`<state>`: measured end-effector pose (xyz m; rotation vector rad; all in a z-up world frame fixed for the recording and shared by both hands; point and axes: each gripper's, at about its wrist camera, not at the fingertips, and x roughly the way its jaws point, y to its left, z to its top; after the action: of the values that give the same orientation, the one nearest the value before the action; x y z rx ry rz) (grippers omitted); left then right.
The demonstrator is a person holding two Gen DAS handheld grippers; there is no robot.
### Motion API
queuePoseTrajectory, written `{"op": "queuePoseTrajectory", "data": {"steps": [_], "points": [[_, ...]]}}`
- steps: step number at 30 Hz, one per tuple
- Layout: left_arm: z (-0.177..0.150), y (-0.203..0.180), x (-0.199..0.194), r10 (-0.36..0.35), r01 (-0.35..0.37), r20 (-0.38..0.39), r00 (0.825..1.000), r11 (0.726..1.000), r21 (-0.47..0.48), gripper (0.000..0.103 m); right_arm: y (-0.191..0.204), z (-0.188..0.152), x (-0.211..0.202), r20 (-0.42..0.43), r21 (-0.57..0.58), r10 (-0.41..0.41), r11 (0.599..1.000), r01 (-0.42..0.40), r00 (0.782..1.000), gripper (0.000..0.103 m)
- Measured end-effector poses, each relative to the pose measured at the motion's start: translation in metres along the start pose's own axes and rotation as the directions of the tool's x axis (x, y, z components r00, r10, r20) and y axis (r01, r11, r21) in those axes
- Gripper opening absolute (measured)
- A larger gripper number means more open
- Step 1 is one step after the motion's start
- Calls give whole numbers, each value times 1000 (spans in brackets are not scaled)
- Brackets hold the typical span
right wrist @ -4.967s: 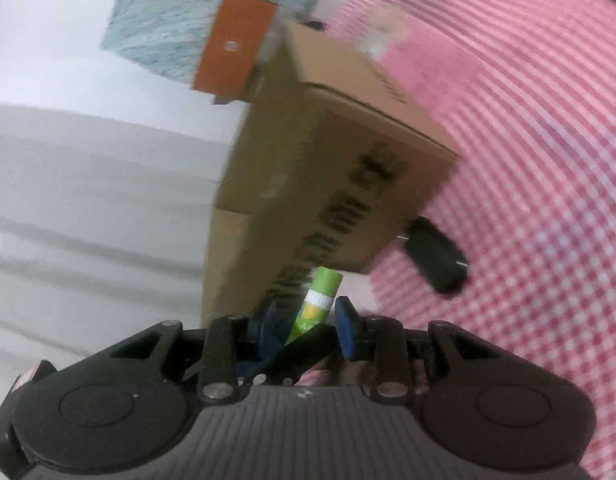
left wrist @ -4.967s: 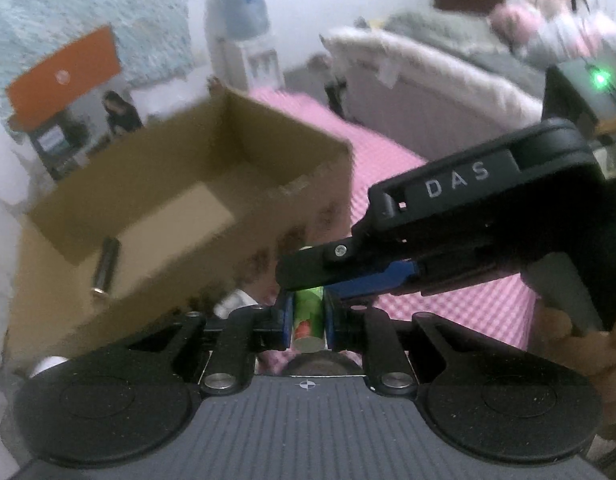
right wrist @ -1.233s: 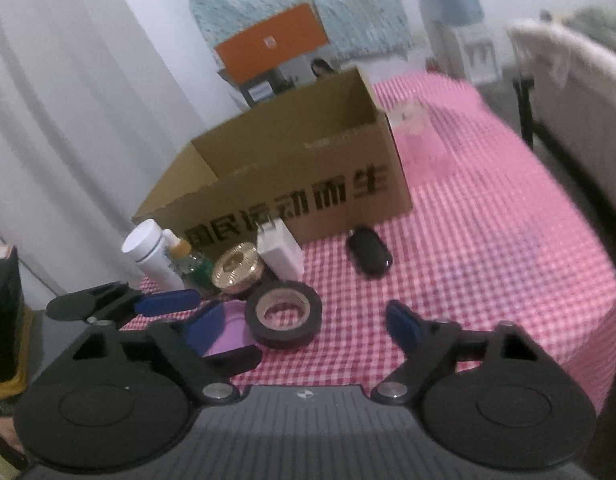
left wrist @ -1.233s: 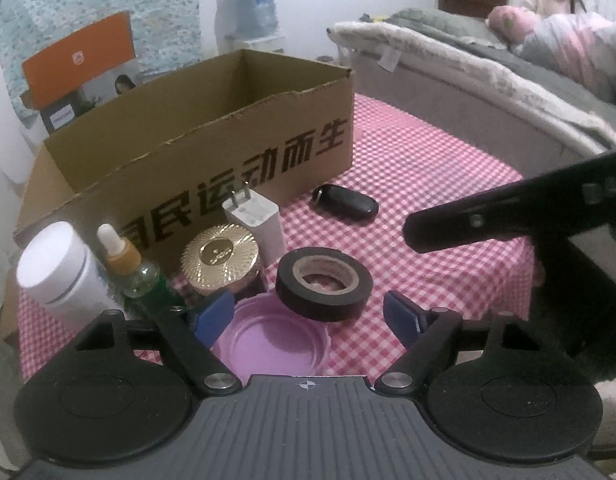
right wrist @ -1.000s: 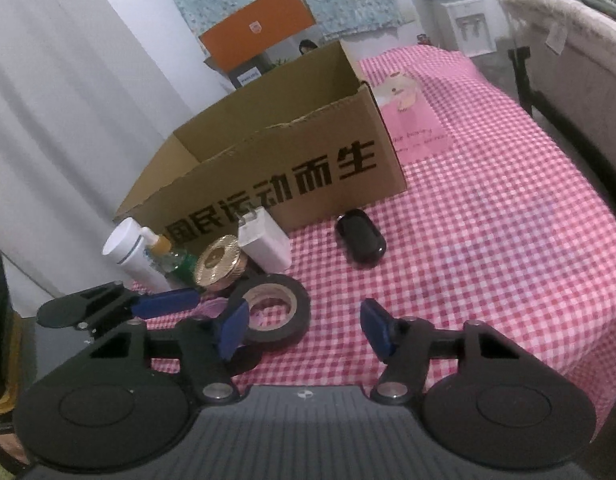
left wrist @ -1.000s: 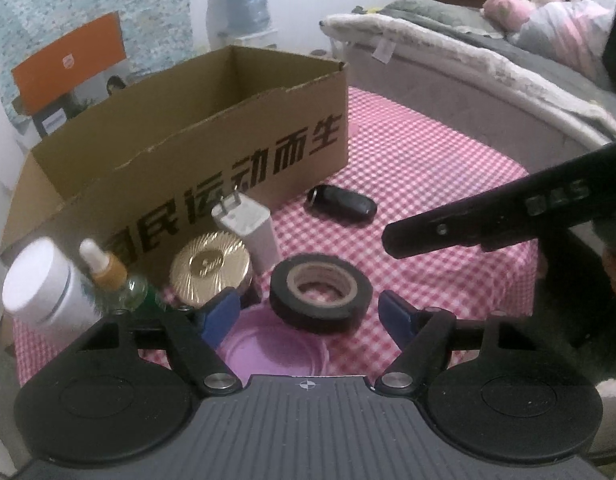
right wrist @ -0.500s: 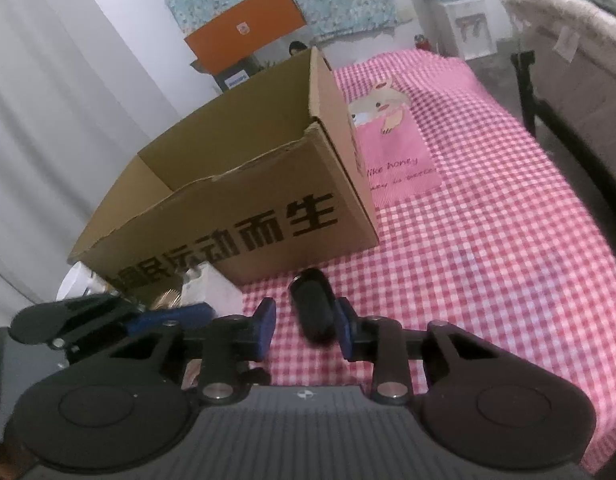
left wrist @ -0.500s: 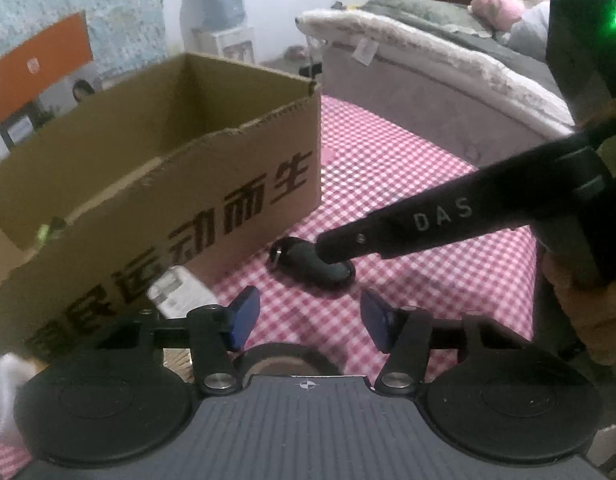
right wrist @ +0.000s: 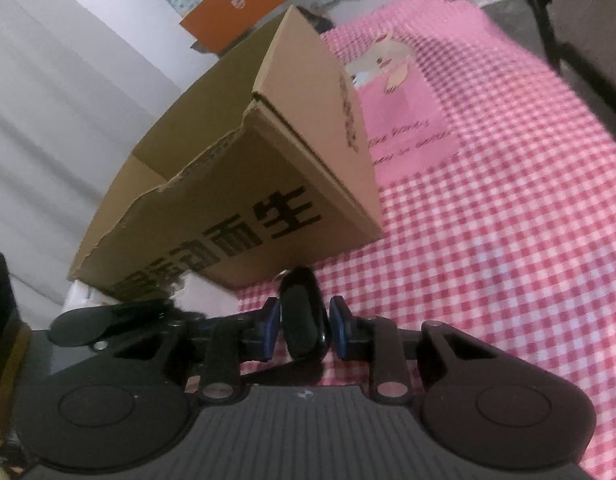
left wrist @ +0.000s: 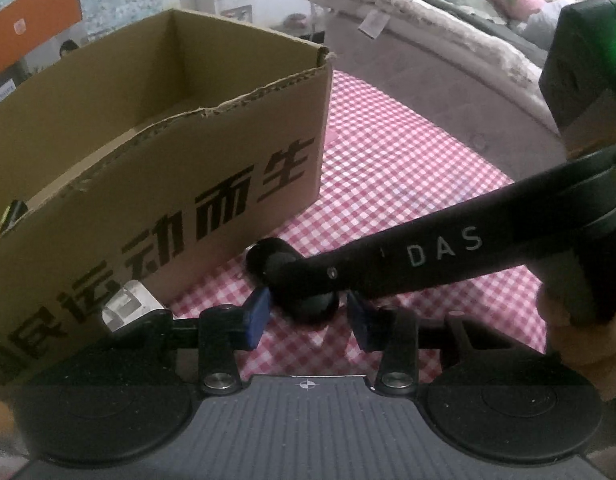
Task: Organize rigid objects
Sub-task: 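Grasp the black key fob with the right tool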
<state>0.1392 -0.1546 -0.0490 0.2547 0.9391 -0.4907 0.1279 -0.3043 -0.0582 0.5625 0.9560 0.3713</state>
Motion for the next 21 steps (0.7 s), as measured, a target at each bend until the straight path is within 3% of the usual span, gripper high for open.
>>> {"op": "queuePoseTrajectory", "data": {"steps": [4,8,9,15,21], "points": [[1,0,0,5,-5,-4,1000,1000,-1,42,-4,1,-1,-18,23,60,998,-59,998,29],[0,0,0,3,-4,-6,1000,1000,-7,39,-10,3,-8,-15,75,182,981,-180,983,29],[0,0,0,9,-9,-6,1000,1000,-6,33,-10,4,-7,-17,71,178,982,-177,984,29],[-2,2,0,12,-12,-10,1000,1000,-19,22,-13,5,4,-31,89,110,990,-107,993,29],[-3,0,-5,15,-15,3,1000,1000,-10,22,-20,3,8,-15,149,109,983,-106,994,26]]}}
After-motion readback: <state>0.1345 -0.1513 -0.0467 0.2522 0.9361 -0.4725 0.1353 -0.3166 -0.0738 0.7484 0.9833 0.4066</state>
